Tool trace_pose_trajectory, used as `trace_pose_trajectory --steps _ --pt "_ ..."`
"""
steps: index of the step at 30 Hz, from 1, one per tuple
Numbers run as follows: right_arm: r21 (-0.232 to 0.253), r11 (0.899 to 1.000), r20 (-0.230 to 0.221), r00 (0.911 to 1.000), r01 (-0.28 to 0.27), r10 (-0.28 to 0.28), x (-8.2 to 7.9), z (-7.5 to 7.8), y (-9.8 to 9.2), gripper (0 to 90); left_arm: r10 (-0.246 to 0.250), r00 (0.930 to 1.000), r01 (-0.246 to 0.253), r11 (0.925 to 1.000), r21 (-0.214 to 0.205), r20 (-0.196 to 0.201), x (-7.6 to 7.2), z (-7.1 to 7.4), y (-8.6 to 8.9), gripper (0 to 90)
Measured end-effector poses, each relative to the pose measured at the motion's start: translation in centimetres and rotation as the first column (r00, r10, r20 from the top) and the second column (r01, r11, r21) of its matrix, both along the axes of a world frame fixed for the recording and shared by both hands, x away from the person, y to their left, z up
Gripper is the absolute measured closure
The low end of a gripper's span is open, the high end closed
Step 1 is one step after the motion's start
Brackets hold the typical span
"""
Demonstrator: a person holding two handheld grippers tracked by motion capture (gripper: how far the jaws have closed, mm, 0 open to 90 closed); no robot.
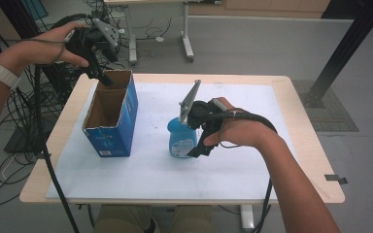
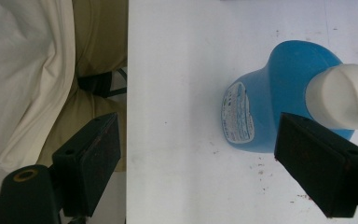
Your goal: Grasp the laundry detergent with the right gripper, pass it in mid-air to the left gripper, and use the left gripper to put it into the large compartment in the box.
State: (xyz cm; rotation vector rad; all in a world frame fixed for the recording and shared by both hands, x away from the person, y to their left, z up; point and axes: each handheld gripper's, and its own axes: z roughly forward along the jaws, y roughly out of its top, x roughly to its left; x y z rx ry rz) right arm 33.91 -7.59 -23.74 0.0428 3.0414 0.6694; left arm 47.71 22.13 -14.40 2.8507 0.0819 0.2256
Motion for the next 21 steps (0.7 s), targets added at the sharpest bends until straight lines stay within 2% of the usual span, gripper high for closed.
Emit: trace_pose_trajectory --steps 21 --pt "0.007 1.000 0.008 0.9999 0.011 -0.011 -0.03 0.31 -0.37 13.2 0.004 1.0000 -0.004 1.0000 -0.003 0.000 -0.07 -0.10 -0.14 8.9"
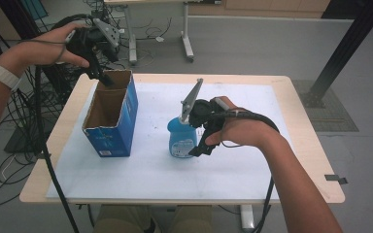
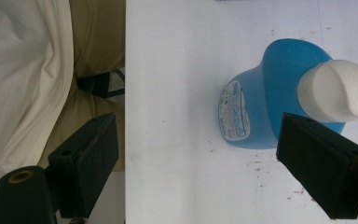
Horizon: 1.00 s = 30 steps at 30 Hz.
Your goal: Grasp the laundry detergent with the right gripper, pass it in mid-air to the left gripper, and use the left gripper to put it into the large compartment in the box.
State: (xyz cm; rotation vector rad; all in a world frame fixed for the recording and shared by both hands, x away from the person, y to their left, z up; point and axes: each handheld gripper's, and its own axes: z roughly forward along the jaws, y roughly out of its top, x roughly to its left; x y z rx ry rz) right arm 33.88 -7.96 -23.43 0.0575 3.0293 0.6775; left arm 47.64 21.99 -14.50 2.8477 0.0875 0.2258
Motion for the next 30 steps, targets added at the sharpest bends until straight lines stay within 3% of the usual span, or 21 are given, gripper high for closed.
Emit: trace_pose_trajectory --steps 30 --pt "0.002 1.000 0.013 0.9999 0.010 -0.010 0.1 0.5 -1.2 11.2 0.003 1.0000 -0.003 1.0000 -0.001 -0.001 0.0 -0.4 -0.2 9.0"
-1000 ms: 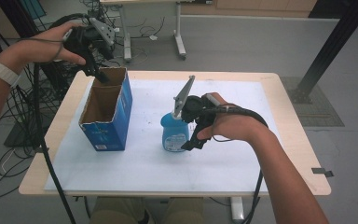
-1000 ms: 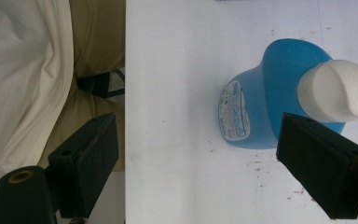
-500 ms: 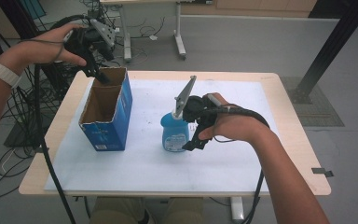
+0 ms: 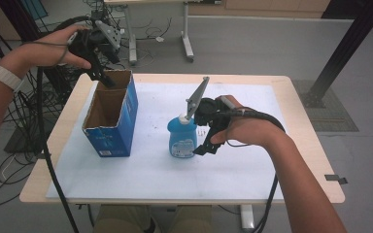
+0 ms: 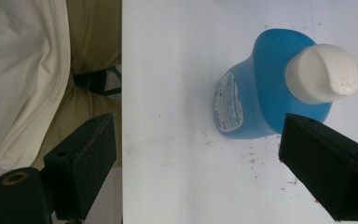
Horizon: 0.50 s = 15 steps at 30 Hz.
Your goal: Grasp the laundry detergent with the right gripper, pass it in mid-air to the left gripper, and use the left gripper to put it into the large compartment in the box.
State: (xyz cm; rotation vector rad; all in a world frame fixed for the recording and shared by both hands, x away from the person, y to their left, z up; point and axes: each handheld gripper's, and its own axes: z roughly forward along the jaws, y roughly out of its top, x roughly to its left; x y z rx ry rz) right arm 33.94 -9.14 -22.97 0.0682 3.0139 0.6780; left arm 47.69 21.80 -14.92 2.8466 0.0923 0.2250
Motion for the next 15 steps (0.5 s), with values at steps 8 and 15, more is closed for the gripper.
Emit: trace_pose_trajectory --steps 8,15 --pt "0.012 1.000 0.013 0.9999 0.011 -0.011 0.1 0.2 -0.6 10.3 0.001 1.0000 -0.001 1.0000 0.000 0.000 0.0 -0.2 0.0 9.0" --pt "0.028 0.999 0.035 0.9992 0.017 -0.018 0.3 0.4 -1.1 9.0 0.002 1.0000 -0.002 1.0000 -0.002 0.003 -0.1 -0.1 -0.1 9.0"
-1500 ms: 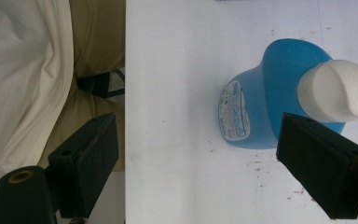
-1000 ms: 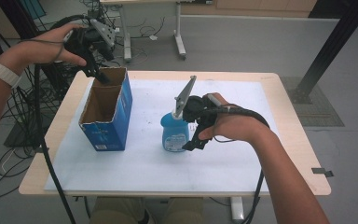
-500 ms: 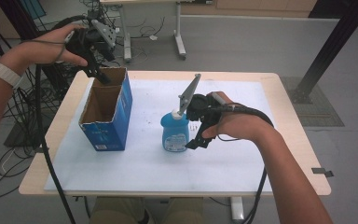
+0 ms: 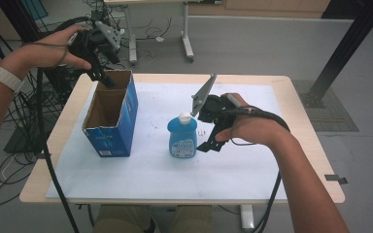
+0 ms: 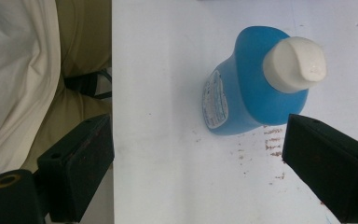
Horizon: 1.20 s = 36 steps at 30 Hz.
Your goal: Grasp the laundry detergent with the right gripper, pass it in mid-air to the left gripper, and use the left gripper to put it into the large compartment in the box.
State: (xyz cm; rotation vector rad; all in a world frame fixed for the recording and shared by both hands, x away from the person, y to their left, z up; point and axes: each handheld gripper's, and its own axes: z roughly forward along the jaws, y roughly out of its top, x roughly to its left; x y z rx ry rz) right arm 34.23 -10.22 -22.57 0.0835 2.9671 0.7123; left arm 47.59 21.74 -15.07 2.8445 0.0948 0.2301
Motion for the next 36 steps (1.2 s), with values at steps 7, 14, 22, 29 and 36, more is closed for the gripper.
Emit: trace_pose_trajectory --steps 7,14,22,29,36 --pt "0.016 1.000 0.021 0.9998 -0.002 0.001 0.6 -0.1 -0.7 8.3 -0.002 1.0000 0.002 1.0000 0.002 0.001 0.0 -0.1 -0.1 9.0" --pt "0.044 0.999 0.020 0.9998 0.005 -0.006 1.3 -0.8 -1.5 8.3 -0.005 1.0000 0.005 1.0000 0.006 0.003 0.0 -0.3 -0.2 9.0" --pt "0.072 0.997 0.022 0.9996 0.013 -0.015 2.0 -1.3 -2.1 7.9 -0.009 0.9999 0.009 0.9999 0.010 0.004 0.1 -0.3 -0.3 9.0" --pt "0.104 0.995 0.022 0.9997 0.006 -0.009 2.7 -1.9 -2.2 7.9 -0.012 0.9999 0.012 0.9999 0.012 0.006 0.1 -0.4 -0.6 9.1" --pt "0.122 0.992 0.017 0.9999 0.002 -0.004 3.2 -2.4 -2.4 7.9 -0.012 0.9999 0.012 0.9998 0.015 0.007 0.1 -0.5 -0.6 9.1"
